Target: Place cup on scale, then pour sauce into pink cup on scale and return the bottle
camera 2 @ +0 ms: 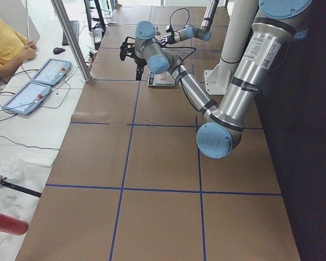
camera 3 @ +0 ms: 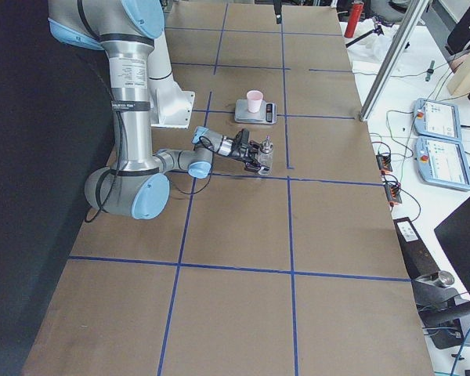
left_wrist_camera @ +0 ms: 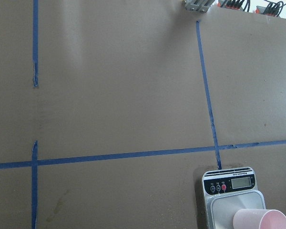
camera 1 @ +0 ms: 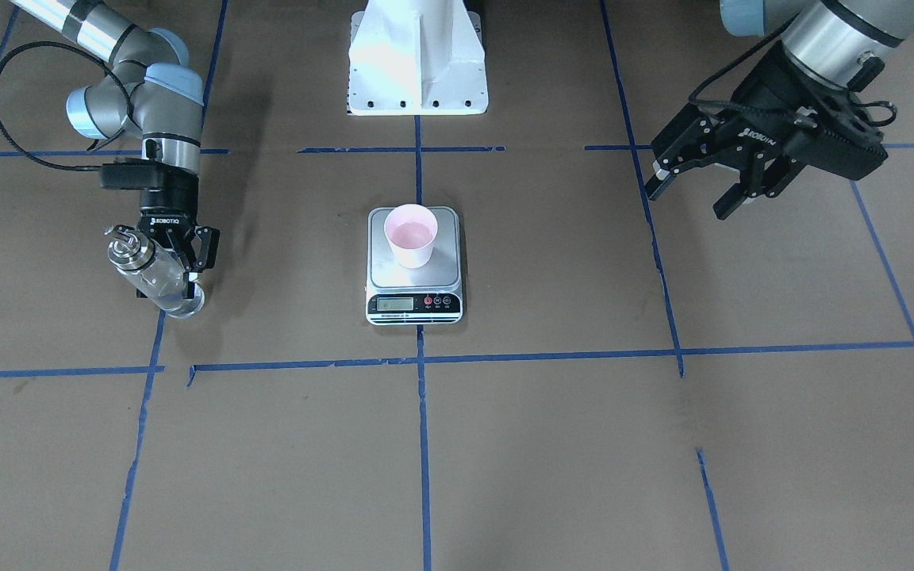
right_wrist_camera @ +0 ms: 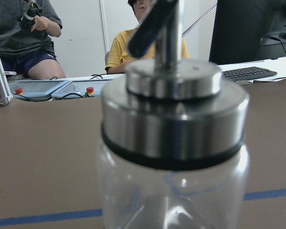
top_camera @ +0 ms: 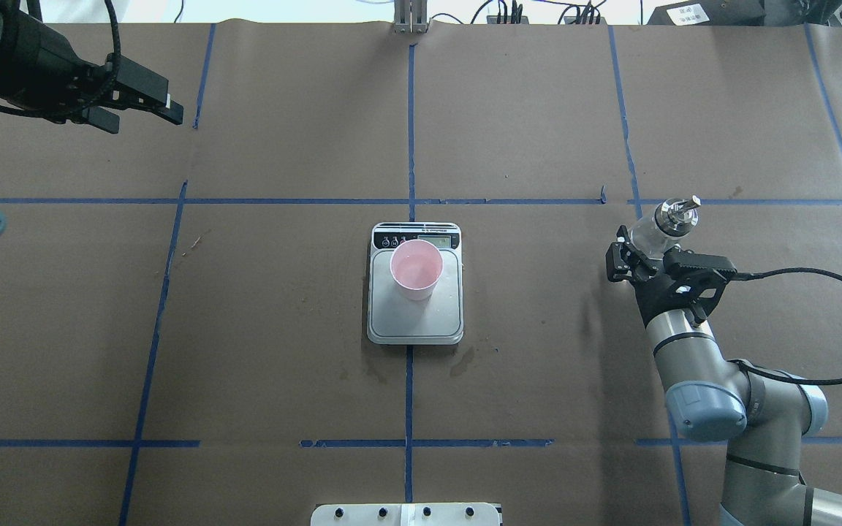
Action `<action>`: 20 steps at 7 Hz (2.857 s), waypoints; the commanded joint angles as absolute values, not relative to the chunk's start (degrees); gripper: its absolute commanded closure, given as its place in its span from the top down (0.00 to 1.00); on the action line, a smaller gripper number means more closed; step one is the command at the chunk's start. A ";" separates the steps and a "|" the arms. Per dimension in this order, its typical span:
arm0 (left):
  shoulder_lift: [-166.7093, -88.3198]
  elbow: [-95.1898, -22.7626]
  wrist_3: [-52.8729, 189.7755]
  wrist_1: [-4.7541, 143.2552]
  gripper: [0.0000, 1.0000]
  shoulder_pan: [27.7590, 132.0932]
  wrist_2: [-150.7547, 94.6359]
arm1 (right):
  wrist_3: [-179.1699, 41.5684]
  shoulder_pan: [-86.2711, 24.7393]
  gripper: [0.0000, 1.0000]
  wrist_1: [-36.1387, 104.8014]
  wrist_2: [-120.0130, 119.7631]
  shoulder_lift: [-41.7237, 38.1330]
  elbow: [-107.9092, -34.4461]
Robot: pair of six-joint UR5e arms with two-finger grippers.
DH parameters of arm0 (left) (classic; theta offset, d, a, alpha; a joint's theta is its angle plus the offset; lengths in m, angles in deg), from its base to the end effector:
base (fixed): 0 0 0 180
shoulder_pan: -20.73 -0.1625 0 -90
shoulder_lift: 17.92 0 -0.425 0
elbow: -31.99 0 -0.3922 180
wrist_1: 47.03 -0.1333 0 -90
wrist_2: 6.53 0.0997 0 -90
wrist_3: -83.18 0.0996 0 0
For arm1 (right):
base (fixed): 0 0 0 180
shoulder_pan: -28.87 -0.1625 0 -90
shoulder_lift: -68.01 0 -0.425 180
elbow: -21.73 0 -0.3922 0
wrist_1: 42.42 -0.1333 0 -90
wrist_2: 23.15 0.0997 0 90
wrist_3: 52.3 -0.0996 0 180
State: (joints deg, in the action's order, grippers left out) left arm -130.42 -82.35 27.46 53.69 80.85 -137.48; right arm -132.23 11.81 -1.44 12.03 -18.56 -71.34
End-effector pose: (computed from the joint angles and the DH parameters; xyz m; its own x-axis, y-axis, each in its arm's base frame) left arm 0.2140 -0.5089 0.2253 0.4345 0.0977 -0.8954 0.1629 0.9692 0.1848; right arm -0.4330 -0.3575 0.4926 0.6750 0.1018 0.7307 -0.7060 0.3767 0.5997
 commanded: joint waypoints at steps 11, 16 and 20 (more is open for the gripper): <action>-130.33 -82.53 27.46 53.69 0.99 80.85 -137.48 | -132.02 20.50 1.00 0.13 12.88 -35.28 -87.31; -125.43 -81.48 34.98 53.69 0.99 81.63 -137.48 | -122.21 20.43 1.00 -18.65 27.28 -50.81 -85.78; -120.58 -80.42 48.27 53.69 0.99 87.07 -137.48 | -104.39 -4.29 1.00 -22.11 57.54 -48.54 -80.50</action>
State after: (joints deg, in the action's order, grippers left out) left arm -121.44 -80.60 45.03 53.70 84.87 -137.48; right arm -111.05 4.32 -21.63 47.72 -49.21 -81.78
